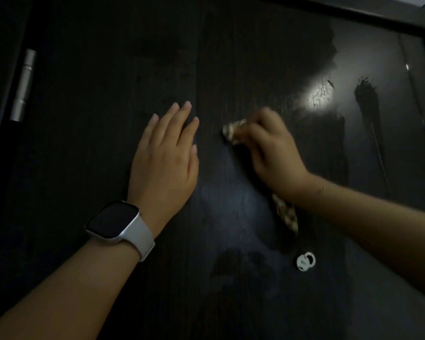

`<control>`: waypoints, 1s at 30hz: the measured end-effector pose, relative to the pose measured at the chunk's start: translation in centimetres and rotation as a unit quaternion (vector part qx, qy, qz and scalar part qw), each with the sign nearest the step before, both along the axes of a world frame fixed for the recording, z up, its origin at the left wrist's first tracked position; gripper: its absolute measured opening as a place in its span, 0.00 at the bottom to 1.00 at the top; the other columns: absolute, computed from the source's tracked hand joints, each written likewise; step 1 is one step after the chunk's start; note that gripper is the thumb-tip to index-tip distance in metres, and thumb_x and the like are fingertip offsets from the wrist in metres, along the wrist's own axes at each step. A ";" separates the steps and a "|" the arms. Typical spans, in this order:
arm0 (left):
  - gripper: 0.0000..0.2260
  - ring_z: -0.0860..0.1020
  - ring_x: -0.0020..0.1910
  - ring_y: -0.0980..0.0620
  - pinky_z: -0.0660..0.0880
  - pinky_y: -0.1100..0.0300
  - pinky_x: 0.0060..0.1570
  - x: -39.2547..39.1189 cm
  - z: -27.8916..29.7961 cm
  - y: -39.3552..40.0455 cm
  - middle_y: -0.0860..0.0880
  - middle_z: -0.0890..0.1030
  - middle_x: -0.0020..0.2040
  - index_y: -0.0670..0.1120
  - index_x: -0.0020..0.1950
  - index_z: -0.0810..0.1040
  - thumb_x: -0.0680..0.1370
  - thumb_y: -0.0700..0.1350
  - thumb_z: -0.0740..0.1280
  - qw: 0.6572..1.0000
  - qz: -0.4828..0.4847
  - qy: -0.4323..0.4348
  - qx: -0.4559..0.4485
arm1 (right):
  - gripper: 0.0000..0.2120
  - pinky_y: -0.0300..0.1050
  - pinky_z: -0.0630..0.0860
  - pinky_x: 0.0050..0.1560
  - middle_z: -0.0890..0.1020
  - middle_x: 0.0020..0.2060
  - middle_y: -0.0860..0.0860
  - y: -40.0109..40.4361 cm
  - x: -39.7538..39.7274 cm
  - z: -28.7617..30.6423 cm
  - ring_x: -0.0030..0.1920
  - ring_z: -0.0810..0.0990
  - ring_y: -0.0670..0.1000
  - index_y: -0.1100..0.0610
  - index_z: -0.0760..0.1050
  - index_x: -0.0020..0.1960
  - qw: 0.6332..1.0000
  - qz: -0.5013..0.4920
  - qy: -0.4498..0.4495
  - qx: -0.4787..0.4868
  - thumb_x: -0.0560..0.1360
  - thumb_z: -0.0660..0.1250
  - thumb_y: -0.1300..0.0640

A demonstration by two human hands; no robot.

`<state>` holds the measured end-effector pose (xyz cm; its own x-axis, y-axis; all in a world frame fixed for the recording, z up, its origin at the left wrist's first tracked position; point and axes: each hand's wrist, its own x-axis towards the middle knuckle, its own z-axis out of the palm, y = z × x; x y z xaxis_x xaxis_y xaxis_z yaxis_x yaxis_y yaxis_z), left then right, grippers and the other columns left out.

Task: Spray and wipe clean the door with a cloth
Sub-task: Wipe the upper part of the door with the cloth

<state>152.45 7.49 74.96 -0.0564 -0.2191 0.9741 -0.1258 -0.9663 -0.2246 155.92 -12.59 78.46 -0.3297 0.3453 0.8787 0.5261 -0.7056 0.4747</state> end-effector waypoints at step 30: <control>0.21 0.56 0.77 0.46 0.49 0.49 0.76 -1.3 -9.4 1.8 0.43 0.61 0.77 0.41 0.75 0.64 0.82 0.42 0.53 0.993 -0.080 0.075 -0.039 | 0.12 0.49 0.76 0.47 0.77 0.52 0.58 5.9 -2.7 -19.6 0.49 0.76 0.55 0.63 0.78 0.58 0.986 -0.012 0.132 -0.101 0.75 0.66 0.63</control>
<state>151.17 9.30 65.55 0.0625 -0.1426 0.9878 -0.3061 -0.9448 -0.1170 153.23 -6.73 58.89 -0.0887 0.5270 0.8452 0.6346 -0.6241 0.4558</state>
